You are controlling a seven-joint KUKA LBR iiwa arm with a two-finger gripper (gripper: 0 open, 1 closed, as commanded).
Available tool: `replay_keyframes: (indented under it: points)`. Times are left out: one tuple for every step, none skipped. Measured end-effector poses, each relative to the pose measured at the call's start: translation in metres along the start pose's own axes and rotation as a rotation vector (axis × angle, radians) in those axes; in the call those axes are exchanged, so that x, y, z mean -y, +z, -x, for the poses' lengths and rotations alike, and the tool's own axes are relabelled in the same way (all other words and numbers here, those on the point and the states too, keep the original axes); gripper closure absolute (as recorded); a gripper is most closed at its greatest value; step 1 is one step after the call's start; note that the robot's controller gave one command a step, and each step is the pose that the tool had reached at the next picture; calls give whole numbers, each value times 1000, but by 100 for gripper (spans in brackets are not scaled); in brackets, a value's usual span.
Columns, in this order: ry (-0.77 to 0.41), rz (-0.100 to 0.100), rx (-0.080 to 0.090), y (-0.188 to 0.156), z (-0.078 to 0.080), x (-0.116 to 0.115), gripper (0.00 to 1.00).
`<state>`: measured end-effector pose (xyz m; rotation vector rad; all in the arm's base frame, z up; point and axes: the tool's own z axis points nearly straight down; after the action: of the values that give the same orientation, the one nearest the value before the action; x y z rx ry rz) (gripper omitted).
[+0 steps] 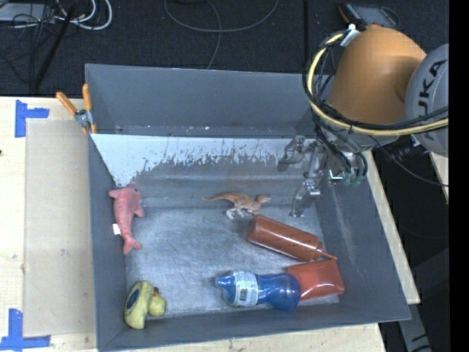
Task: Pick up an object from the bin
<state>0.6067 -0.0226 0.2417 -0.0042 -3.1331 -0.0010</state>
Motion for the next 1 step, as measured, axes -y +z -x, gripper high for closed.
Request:
replay_keyframes:
  points:
    - [0, 0, 8, -5, 1, 0, 0]
